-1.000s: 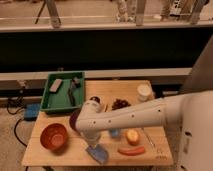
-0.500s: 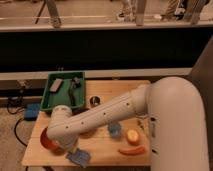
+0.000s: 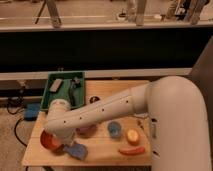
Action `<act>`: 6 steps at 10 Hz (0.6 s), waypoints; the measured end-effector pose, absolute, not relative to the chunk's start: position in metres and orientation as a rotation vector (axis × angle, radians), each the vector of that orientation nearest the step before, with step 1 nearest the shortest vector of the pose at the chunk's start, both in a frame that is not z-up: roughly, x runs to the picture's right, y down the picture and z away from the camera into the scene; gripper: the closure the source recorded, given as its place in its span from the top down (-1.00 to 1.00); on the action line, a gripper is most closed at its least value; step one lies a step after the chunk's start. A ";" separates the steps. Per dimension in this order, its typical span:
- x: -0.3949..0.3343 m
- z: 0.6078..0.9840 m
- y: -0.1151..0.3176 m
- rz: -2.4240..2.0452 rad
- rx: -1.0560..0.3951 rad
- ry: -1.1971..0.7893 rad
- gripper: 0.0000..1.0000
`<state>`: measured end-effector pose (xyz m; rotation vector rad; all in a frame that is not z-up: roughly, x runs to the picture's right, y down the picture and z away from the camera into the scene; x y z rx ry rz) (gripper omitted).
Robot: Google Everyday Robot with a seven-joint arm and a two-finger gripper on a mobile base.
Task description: Wipe table surface with sponge
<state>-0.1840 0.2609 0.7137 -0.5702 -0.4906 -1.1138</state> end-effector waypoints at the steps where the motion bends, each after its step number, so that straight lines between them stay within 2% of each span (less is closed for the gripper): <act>1: -0.167 0.721 0.252 -1.085 -0.569 -0.477 -1.00; 6: -0.089 0.752 0.239 -0.968 -0.622 -0.367 -1.00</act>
